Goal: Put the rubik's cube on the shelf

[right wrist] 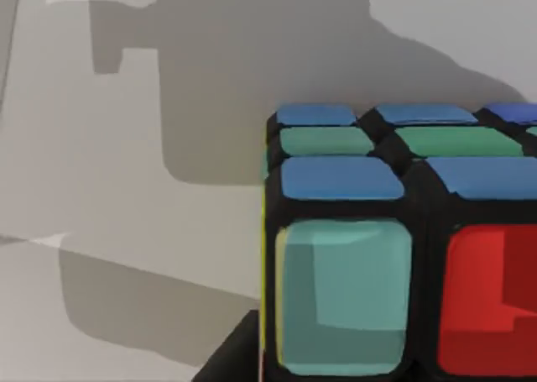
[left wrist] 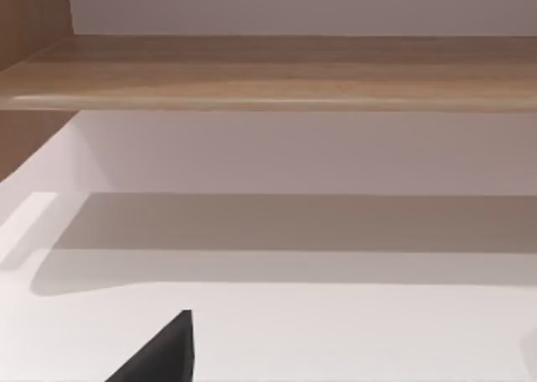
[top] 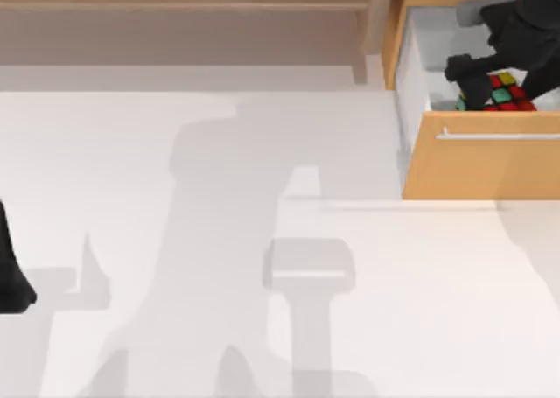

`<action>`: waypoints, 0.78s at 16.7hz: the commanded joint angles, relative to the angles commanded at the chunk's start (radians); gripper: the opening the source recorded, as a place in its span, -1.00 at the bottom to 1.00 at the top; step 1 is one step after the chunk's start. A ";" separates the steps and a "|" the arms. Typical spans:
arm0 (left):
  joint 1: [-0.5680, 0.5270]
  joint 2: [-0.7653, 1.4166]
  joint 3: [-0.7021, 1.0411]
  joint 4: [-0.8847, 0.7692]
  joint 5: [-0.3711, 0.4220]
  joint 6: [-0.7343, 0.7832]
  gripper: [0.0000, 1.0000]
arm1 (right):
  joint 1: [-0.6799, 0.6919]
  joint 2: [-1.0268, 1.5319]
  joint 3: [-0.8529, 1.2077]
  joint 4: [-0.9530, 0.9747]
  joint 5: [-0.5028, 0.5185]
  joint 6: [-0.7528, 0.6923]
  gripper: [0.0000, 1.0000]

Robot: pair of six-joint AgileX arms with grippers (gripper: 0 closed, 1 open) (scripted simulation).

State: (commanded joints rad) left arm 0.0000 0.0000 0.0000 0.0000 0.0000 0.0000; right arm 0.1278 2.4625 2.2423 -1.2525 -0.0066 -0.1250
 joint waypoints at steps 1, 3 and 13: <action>0.000 0.000 0.000 0.000 0.000 0.000 1.00 | 0.001 -0.004 0.000 -0.011 0.003 0.003 -1.00; 0.000 0.000 0.000 0.000 0.000 0.000 1.00 | 0.008 -0.024 0.010 -0.051 0.009 0.011 -1.00; 0.000 0.000 0.000 0.000 0.000 0.000 1.00 | 0.011 -0.030 0.120 -0.166 0.004 -0.002 -1.00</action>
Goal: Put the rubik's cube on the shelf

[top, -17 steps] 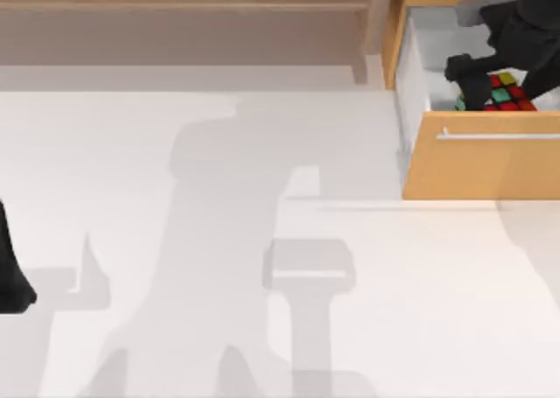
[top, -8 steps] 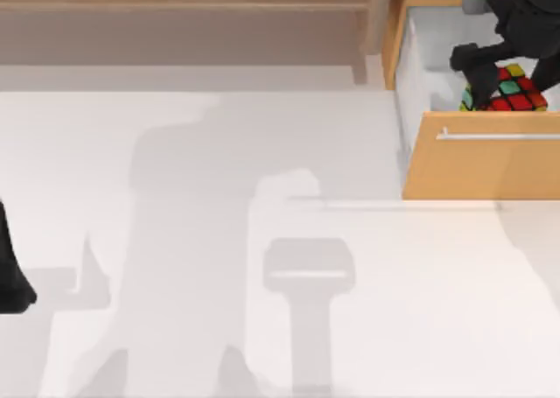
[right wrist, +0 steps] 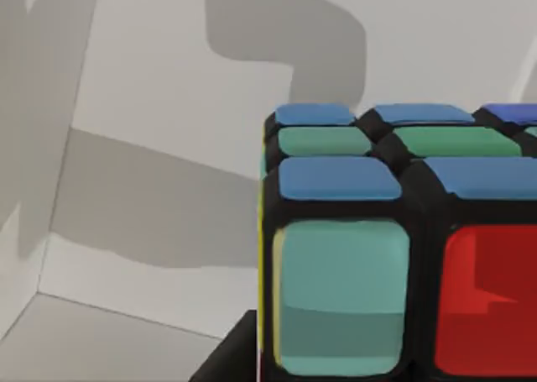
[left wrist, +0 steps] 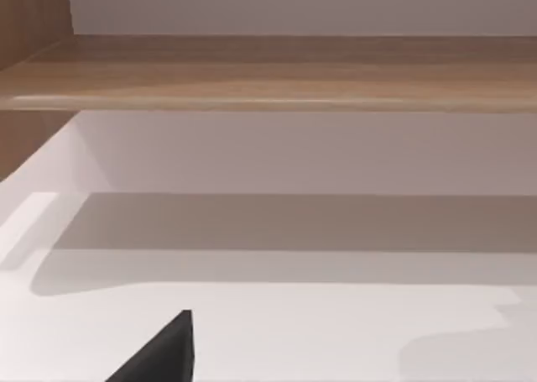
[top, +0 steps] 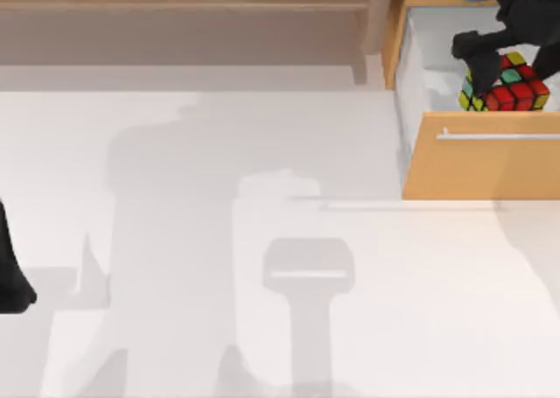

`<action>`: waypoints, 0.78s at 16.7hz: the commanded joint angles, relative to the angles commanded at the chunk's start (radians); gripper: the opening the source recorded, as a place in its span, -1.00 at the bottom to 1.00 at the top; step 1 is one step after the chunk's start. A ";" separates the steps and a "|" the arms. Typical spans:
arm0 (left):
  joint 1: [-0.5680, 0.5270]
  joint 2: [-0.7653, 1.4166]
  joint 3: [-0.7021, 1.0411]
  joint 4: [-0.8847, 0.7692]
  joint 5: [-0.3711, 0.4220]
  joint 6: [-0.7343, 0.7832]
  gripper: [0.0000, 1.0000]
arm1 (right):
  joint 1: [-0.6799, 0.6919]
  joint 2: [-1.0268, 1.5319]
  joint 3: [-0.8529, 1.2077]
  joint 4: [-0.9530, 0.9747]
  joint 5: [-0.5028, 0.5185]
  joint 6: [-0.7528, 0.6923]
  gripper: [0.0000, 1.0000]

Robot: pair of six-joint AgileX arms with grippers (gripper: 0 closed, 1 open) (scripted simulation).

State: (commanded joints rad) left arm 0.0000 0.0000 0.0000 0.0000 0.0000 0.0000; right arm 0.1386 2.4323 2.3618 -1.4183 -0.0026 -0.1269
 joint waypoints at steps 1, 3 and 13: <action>0.000 0.000 0.000 0.000 0.000 0.000 1.00 | -0.004 0.019 0.010 0.010 -0.002 -0.001 -1.00; 0.000 0.000 0.000 0.000 0.000 0.000 1.00 | -0.011 0.045 0.028 0.031 -0.004 0.000 -1.00; 0.000 0.000 0.000 0.000 0.000 0.000 1.00 | 0.037 -0.083 -0.034 0.053 0.056 0.002 -1.00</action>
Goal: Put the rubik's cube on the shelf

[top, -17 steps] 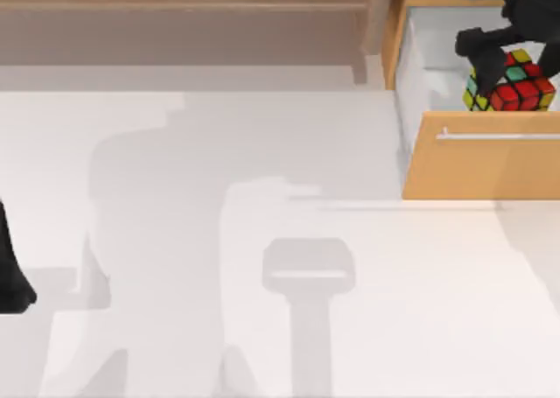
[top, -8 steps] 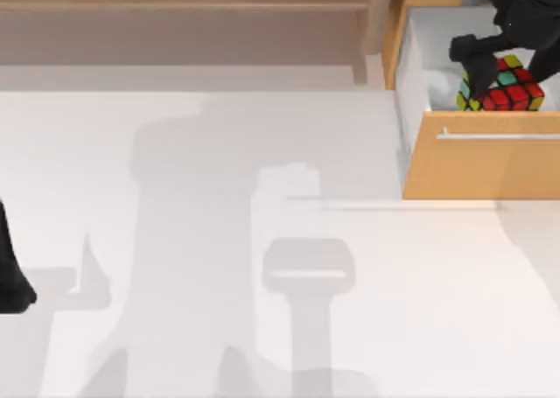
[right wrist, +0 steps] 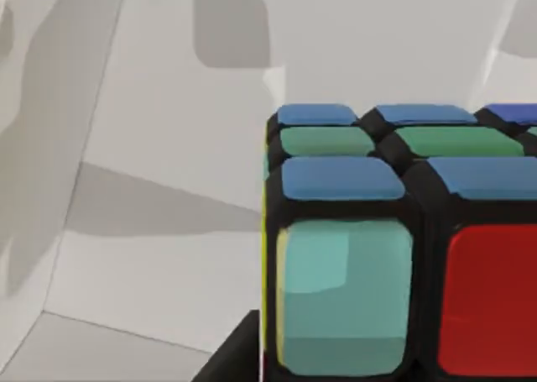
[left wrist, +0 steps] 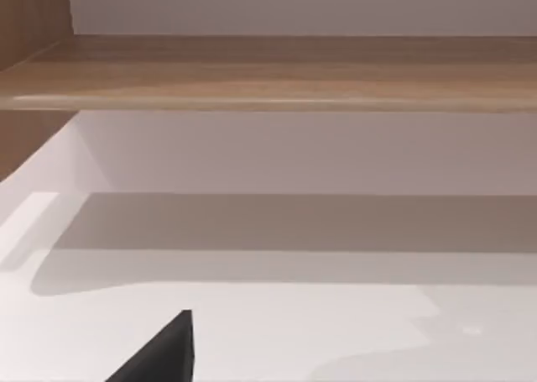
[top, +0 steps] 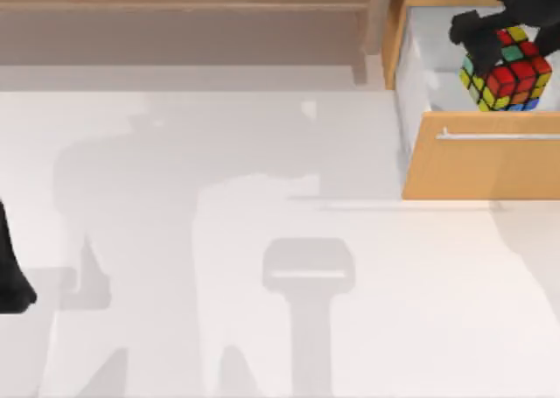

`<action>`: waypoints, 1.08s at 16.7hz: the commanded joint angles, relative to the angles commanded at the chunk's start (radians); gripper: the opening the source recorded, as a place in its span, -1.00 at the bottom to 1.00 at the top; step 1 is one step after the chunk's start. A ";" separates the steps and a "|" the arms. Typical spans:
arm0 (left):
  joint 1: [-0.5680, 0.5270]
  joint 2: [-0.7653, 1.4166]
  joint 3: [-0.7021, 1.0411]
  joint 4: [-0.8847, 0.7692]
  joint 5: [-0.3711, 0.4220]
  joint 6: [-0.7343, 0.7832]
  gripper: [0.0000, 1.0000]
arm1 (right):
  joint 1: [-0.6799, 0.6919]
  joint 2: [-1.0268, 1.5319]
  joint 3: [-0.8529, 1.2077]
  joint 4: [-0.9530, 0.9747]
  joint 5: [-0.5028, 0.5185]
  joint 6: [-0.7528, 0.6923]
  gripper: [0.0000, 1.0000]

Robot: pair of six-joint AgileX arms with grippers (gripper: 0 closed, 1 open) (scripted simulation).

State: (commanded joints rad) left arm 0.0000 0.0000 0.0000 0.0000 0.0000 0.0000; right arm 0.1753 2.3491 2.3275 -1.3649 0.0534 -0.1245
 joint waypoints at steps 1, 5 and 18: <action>0.000 0.000 0.000 0.000 0.000 0.000 1.00 | 0.023 -0.041 -0.018 0.015 0.020 -0.001 -1.00; 0.000 0.000 0.000 0.000 0.000 0.000 1.00 | 0.171 -0.197 -0.117 0.138 0.105 -0.006 -1.00; 0.000 0.000 0.000 0.000 0.000 0.000 1.00 | 0.595 -0.297 -0.542 1.365 0.430 0.002 -1.00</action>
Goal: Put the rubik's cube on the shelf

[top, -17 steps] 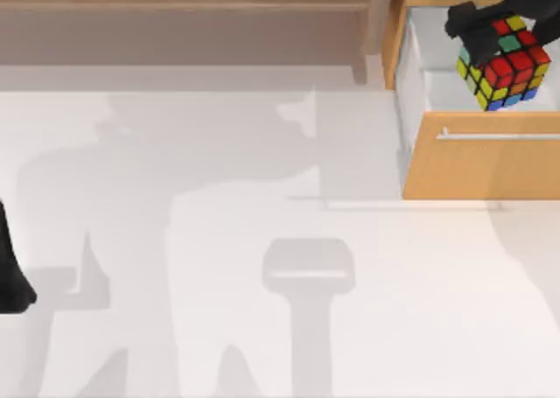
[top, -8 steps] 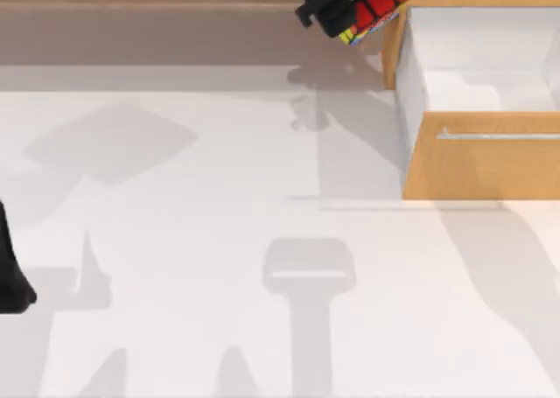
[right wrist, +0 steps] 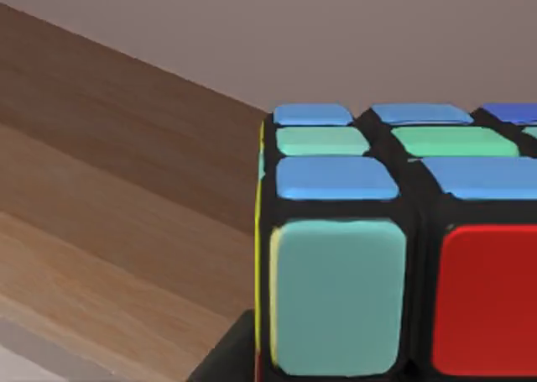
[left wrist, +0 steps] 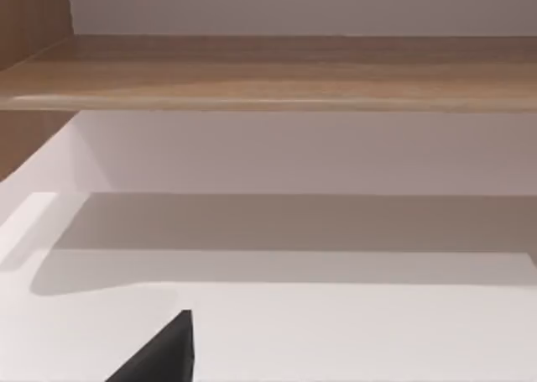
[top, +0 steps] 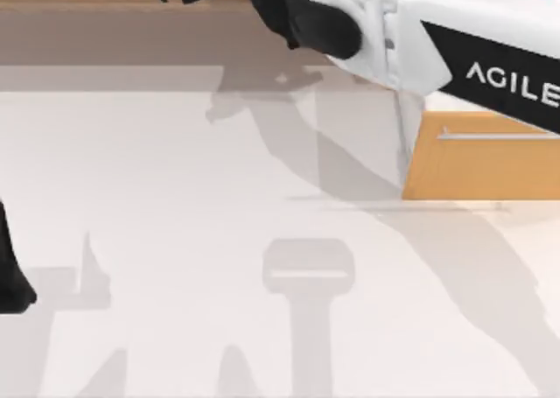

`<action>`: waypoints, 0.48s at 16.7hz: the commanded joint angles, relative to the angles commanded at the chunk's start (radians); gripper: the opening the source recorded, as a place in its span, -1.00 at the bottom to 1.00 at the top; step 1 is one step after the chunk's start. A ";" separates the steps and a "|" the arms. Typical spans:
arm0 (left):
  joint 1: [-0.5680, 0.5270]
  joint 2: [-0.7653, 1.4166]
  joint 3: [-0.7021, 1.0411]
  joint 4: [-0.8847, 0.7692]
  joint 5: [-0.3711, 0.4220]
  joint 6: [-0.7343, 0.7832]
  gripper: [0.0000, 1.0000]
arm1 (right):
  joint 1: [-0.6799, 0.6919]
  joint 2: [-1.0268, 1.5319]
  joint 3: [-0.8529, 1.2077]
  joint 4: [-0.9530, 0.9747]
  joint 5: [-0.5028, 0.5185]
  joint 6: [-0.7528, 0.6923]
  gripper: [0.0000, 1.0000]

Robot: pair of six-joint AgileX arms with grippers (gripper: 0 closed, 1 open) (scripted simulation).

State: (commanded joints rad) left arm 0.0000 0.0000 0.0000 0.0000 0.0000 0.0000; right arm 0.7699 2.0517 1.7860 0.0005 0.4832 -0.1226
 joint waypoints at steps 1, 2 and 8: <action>0.000 0.000 0.000 0.000 0.000 0.000 1.00 | 0.012 0.017 -0.033 0.118 0.031 0.005 -1.00; 0.000 0.000 0.000 0.000 0.000 0.000 1.00 | 0.023 0.036 -0.066 0.234 0.063 0.010 -1.00; 0.000 0.000 0.000 0.000 0.000 0.000 1.00 | 0.048 0.170 -0.254 0.788 0.257 0.032 -1.00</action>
State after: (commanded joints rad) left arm 0.0000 0.0000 0.0000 0.0000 0.0000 0.0000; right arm 0.8177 2.2214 1.5321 0.7884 0.7406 -0.0906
